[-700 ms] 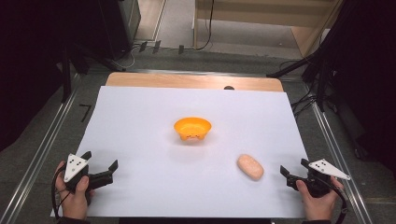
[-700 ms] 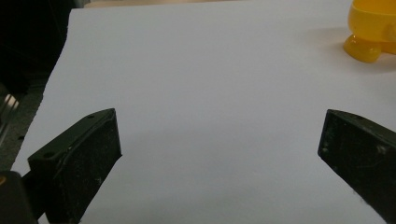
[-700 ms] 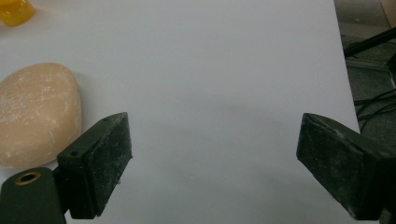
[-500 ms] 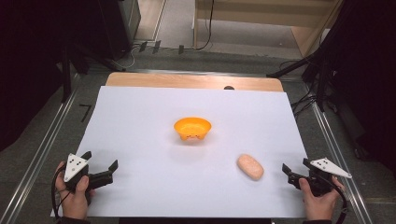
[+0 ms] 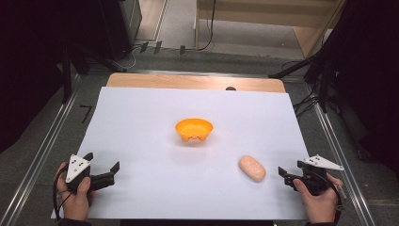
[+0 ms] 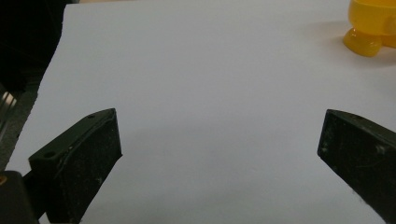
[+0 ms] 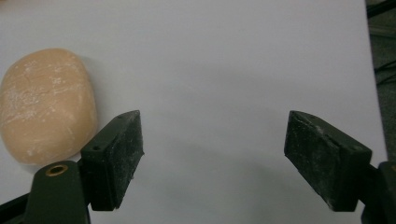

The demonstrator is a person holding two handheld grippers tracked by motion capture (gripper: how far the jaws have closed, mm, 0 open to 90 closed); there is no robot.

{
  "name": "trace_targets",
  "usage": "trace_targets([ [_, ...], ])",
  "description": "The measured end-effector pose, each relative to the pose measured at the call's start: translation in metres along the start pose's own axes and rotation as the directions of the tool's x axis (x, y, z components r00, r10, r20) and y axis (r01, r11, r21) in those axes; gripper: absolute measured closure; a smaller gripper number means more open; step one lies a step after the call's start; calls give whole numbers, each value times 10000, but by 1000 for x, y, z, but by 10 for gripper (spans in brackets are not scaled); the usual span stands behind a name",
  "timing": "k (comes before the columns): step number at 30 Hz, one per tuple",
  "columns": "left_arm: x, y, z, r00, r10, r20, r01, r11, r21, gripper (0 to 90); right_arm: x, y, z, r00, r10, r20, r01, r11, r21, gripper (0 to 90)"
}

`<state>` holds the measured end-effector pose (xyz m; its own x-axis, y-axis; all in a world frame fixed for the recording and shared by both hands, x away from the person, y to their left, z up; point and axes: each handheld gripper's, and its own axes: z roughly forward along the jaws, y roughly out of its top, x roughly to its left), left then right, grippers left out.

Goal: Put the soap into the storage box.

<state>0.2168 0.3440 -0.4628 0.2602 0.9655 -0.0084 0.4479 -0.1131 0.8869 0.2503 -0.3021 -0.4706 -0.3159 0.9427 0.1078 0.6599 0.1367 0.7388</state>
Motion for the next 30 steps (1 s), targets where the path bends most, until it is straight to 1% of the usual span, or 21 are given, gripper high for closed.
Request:
trace_targets([
  [1,0,0,0,10000,0,11,0,10000,-4,0,0,0,0,10000,0,0,0,10000,0,187],
  [3,0,0,0,10000,-43,57,43,10000,-10,0,6,4,2,9998,-210,-74,213,9989,415,164],
  [4,1,0,0,10000,-53,76,53,10000,8,0,6,4,2,9998,-210,-74,213,9989,415,164],
  [5,1,0,0,9999,-58,91,58,10000,22,0,9,5,4,9994,-290,-171,299,9980,548,148],
  [8,0,0,1,9999,-48,93,48,10000,34,0,13,7,6,9982,-484,-356,505,9968,615,133],
  [10,0,0,1,10000,-40,91,39,10000,31,0,14,8,7,9980,-503,-371,526,9966,632,132],
  [12,0,0,1,9999,-41,94,41,10000,45,0,16,11,8,9979,-526,-383,549,9966,613,136],
  [13,0,0,1,9999,-48,103,47,10000,49,0,16,13,7,9975,-544,-451,568,9969,541,139],
  [14,1,0,1,9999,-46,124,45,10000,61,0,18,17,7,9961,-667,-574,701,9957,609,157],
  [17,1,0,1,9999,-48,133,48,10000,55,0,22,21,9,9964,-803,-284,822,9939,741,207],
  [18,1,0,1,9999,-49,140,49,10000,56,0,23,22,10,9960,-875,-189,887,9930,784,216],
  [19,1,0,1,9999,-49,140,49,10000,56,0,23,22,10,9960,-875,-189,887,9930,784,216],
  [20,1,0,0,9999,-51,150,51,10000,55,0,24,23,10,9954,-958,-66,960,9920,816,220],
  [22,1,0,1,9998,-64,174,64,10000,45,0,25,25,12,9924,-1227,50,1220,9899,727,251],
  [23,1,0,0,9998,-71,183,70,10000,51,0,25,26,12,9916,-1294,63,1285,9887,779,262],
  [25,1,0,0,9996,-74,257,74,10000,2,0,25,28,13,9902,-1392,-80,1394,9866,851,286],
  [26,1,0,0,9996,-77,280,78,10000,-36,0,24,29,14,9861,-1632,-328,1654,9826,848,280],
  [27,2,0,0,9996,-62,292,63,10000,-33,0,25,30,15,9827,-1796,-458,1829,9796,832,282],
  [28,2,0,0,9996,-66,290,67,10000,-35,0,25,31,15,9811,-1846,-586,1891,9785,824,288],
  [29,2,0,0,9995,-89,291,90,10000,-30,0,26,32,16,9766,-2083,-527,2124,9729,914,296],
  [30,2,0,0,9995,-89,291,90,10000,-30,0,26,32,16,9758,-2139,-447,2172,9718,914,302],
])
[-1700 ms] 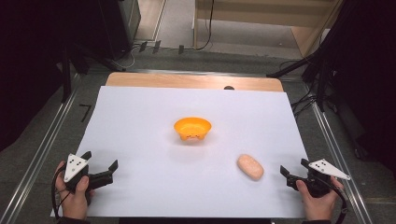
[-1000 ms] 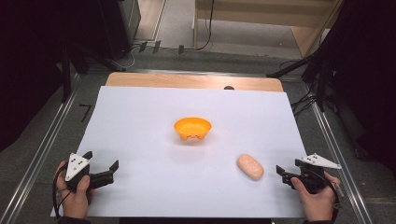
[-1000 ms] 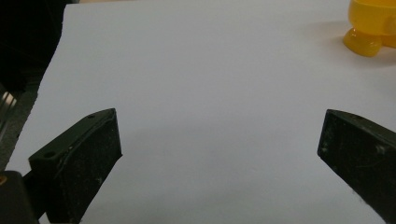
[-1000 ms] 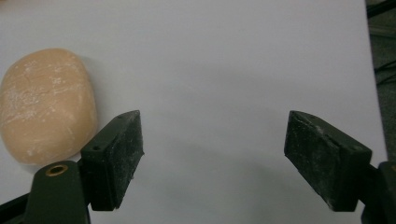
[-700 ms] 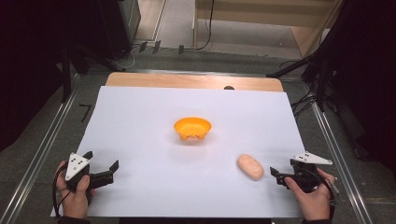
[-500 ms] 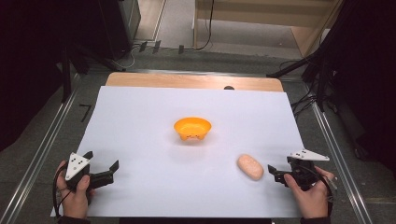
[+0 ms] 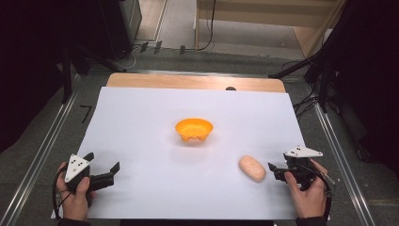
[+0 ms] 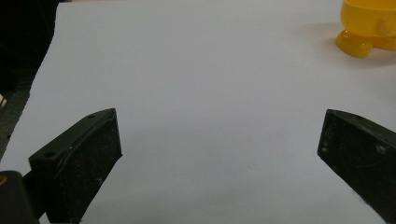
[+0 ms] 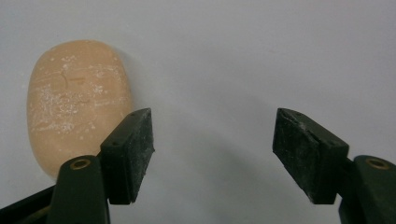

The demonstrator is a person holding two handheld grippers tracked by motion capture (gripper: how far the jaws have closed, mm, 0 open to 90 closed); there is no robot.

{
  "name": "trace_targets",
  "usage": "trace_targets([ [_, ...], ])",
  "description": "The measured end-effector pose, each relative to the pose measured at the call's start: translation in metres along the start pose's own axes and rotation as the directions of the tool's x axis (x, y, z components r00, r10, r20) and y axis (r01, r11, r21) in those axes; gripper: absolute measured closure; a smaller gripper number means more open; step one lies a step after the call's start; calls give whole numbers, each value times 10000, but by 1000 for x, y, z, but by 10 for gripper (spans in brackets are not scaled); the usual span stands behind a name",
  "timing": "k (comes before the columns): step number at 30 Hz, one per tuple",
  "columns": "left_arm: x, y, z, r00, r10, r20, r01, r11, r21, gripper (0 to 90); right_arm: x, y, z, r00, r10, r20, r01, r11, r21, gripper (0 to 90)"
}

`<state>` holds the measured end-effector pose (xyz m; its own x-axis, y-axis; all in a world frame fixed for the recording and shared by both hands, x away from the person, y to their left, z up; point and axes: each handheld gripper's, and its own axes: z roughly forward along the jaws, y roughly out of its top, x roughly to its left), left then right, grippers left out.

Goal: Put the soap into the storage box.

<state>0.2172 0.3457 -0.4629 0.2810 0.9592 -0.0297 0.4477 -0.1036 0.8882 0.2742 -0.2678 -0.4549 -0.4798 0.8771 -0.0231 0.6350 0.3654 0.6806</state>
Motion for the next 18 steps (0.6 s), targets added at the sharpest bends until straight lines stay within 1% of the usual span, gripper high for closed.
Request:
trace_targets([
  [2,0,0,0,10000,1,-3,-1,10000,7,0,0,0,0,10000,-55,32,55,10000,-29,286],
  [3,0,0,0,10000,9,-2,-9,10000,7,0,0,1,0,9997,-244,40,244,9997,-61,234],
  [4,0,0,0,10000,21,2,-21,10000,-5,0,1,2,1,9995,-316,65,316,9995,-68,234],
  [5,0,0,0,10000,35,5,-35,10000,-8,0,0,2,1,9993,-356,-79,356,9994,44,243],
  [6,0,0,0,10000,59,10,-59,10000,-20,0,-3,3,0,9991,-237,-356,236,9997,-19,247],
  [7,0,0,0,10000,59,10,-59,10000,-20,0,-3,3,0,9991,-237,-356,236,9997,-19,247],
  [8,-1,0,0,10000,66,0,-66,10000,-15,0,-4,3,0,9985,-84,-548,85,10000,16,248],
  [9,-1,0,0,10000,61,-5,-61,10000,-14,0,-6,4,-2,9954,103,-956,-100,9999,33,243],
  [11,-1,0,0,10000,70,-7,-70,10000,-3,0,-6,5,-5,9889,286,-1458,-270,9996,126,228],
  [13,-1,0,0,10000,60,8,-60,10000,11,0,-5,6,-9,9844,112,-1754,-85,9998,157,197],
  [14,-1,0,0,10000,72,28,-72,10000,-6,0,-3,7,-10,9801,-29,-1983,65,9998,174,181],
  [16,-1,0,0,9999,114,66,-113,9999,-59,0,-3,7,-10,9811,-52,-1937,89,9998,185,178],
  [18,-1,0,0,9999,109,70,-109,9999,-54,0,-1,9,-8,9796,-3,-2007,70,9994,326,143],
])
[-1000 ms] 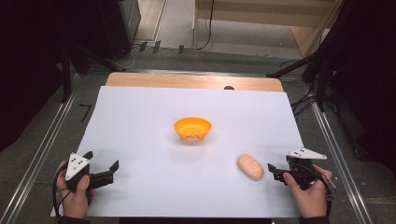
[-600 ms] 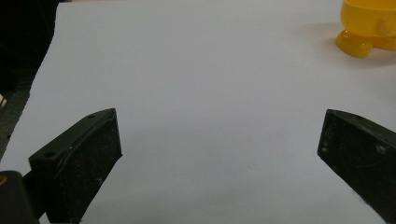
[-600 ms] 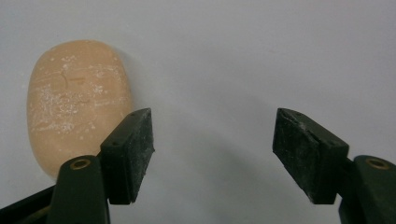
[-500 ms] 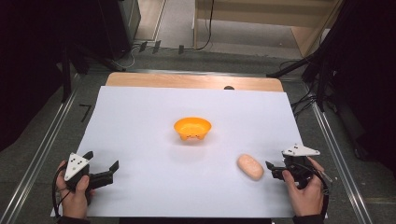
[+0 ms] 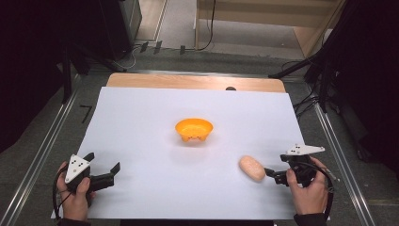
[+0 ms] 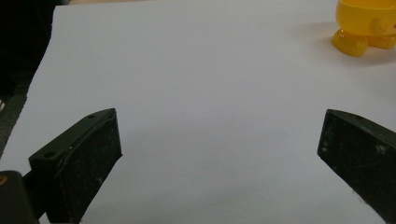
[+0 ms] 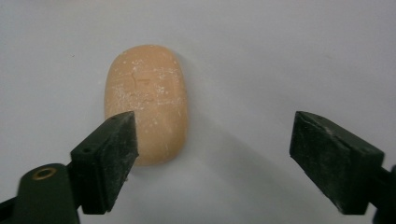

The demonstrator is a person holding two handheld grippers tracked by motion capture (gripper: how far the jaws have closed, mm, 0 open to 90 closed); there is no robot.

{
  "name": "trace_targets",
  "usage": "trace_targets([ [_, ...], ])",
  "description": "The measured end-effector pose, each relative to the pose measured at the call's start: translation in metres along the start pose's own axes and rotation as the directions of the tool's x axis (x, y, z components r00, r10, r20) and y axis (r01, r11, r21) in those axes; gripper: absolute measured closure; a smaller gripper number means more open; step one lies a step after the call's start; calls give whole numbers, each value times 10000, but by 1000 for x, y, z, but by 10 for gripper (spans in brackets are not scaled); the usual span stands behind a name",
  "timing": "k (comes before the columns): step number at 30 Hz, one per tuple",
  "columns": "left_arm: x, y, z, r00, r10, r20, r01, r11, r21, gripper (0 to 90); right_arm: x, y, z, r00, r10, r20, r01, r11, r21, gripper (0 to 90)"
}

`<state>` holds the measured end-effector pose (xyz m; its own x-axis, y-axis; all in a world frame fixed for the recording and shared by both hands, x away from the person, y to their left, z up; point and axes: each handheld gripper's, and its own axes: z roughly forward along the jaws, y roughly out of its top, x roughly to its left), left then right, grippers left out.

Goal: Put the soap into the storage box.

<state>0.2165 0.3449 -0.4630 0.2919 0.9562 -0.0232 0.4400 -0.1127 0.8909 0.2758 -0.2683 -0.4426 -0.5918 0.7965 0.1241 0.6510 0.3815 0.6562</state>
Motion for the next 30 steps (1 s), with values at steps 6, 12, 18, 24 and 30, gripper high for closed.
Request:
trace_targets([
  [6,0,0,0,10000,9,21,-9,10000,-1,0,10,7,11,9945,-43,-1047,89,9990,435,128],
  [12,-1,0,0,9999,102,8,-102,9999,34,0,21,12,24,9972,-249,-710,313,9955,895,156],
  [18,-1,0,0,9999,141,-5,-141,9999,68,0,25,15,33,9970,-184,-745,276,9919,1239,183],
  [24,-1,0,1,9999,169,-26,-168,9998,98,0,32,20,41,9964,41,-844,85,9890,1478,237],
  [30,-2,0,1,9998,197,-21,-196,9998,100,0,35,21,45,9967,213,-787,-66,9831,1827,235],
])
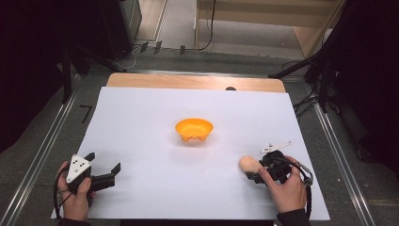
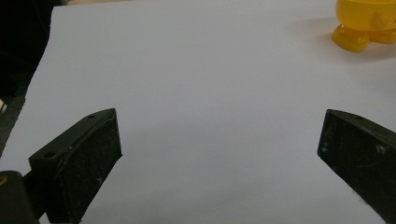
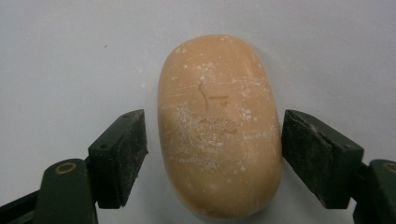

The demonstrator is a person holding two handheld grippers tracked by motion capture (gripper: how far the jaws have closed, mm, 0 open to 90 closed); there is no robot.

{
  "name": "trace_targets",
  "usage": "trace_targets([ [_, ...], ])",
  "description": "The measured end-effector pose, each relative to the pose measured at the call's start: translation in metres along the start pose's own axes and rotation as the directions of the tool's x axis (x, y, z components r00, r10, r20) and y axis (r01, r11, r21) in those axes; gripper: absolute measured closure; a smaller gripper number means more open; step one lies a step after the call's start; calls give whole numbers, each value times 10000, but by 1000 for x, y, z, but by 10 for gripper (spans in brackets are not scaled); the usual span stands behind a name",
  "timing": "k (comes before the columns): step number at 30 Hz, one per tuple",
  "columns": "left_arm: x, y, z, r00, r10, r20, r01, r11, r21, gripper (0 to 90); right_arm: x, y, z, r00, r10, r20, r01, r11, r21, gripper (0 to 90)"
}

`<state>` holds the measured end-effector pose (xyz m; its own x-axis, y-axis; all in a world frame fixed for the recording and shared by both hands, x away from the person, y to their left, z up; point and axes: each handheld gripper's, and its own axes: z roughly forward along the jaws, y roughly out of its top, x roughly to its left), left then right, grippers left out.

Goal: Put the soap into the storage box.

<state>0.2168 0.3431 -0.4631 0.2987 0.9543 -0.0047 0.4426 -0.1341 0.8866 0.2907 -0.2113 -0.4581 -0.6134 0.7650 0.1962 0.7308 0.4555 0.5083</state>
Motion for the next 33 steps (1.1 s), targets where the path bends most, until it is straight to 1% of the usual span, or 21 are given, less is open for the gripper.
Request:
trace_targets([
  [1,0,0,0,10000,14,4,-14,10000,13,0,0,0,2,10000,0,64,0,10000,46,236],
  [3,0,0,0,10000,48,2,-48,10000,28,0,0,0,2,10000,-17,44,17,10000,35,238],
  [4,-1,0,0,10000,55,-21,-55,10000,27,0,0,1,3,9998,32,173,-33,10000,44,256],
  [7,-1,0,0,10000,61,-29,-61,10000,33,0,1,2,5,9998,-19,216,17,10000,69,262],
  [8,-1,0,0,9999,107,-39,-107,9999,37,0,3,3,5,9996,3,299,-7,9999,139,273],
  [10,-1,0,0,9999,106,-39,-106,9999,35,0,3,3,6,9994,-32,340,28,9999,132,278],
  [11,-1,0,0,9999,117,-45,-117,9999,35,0,5,4,7,9993,-82,372,77,9999,125,297],
  [13,-1,0,0,9999,107,-48,-107,9999,20,0,6,4,7,9985,-166,514,159,9998,149,309],
  [16,-1,0,0,9999,112,-41,-112,9999,22,0,5,3,7,9989,-228,417,223,9997,128,315],
  [20,-1,0,0,9999,100,-42,-100,9999,6,0,5,3,7,9984,-351,445,345,9993,144,320],
  [21,-1,0,0,9999,100,-43,-100,9999,10,0,5,3,7,9977,-518,445,513,9986,124,321],
  [24,-1,0,0,9999,97,-41,-97,10000,18,0,5,3,7,9965,-704,442,703,9975,53,324],
  [27,-1,0,0,10000,77,-46,-77,10000,13,0,5,3,7,9956,-814,463,812,9967,61,324],
  [31,-1,0,0,9999,115,-45,-115,9999,31,0,5,3,8,9962,-757,442,753,9971,92,323],
  [33,-1,0,0,9999,128,-61,-128,9999,25,0,6,2,9,9948,-891,503,886,9960,113,322],
])
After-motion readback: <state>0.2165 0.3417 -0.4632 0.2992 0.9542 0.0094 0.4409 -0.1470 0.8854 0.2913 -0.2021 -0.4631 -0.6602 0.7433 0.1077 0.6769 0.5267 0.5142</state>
